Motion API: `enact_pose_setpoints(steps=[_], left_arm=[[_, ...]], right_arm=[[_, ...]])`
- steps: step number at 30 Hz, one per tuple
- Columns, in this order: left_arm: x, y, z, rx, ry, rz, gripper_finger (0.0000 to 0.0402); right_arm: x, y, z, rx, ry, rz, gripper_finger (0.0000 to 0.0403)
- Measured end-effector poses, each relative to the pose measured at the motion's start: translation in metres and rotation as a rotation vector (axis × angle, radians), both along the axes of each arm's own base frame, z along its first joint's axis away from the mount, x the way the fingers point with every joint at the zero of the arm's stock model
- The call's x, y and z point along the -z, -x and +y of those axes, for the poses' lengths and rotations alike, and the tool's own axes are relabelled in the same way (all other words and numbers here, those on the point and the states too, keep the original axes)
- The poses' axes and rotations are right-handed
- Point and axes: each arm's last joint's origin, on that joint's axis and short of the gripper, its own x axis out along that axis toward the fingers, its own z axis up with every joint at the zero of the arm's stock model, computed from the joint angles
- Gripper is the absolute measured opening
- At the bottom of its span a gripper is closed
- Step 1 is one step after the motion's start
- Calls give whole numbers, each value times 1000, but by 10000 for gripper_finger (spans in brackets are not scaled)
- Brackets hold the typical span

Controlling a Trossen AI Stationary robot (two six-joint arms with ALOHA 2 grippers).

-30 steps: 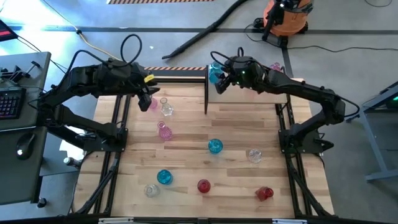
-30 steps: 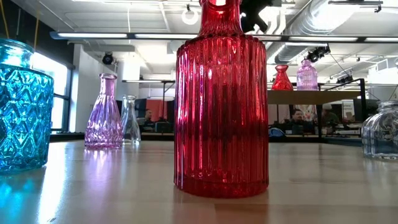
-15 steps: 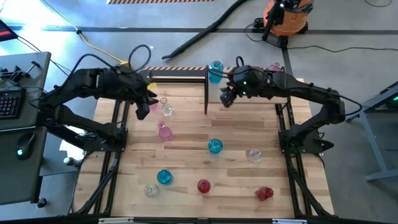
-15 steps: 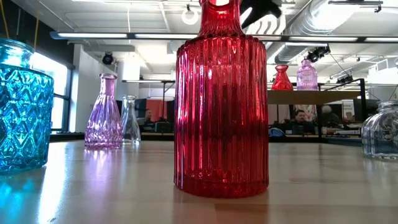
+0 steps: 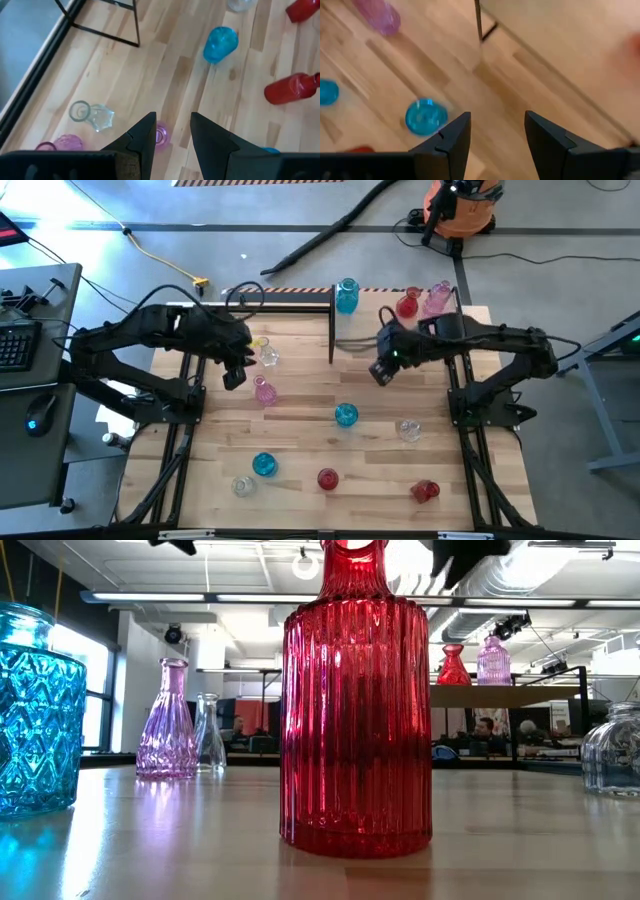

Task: Sort vases onto shelf
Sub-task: Put the middle transparent vase on the shelf

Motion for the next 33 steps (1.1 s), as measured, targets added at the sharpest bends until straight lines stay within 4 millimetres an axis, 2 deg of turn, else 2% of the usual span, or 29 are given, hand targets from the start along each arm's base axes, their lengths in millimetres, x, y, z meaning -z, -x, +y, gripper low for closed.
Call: enact_pose_setpoints(steps=[7, 12, 29, 33], left_arm=[[16, -3, -5, 17, 9, 58, 113], [19, -4, -5, 5, 17, 61, 113], [17, -7, -5, 6, 15, 20, 113], [17, -7, -5, 6, 15, 20, 113]], right_arm=[[5, 19, 33, 77, -57, 123, 165], [5, 22, 53, 73, -80, 100, 165], [6, 35, 97, 171, -210, 67, 165], [21, 38, 100, 183, -176, 104, 165]])
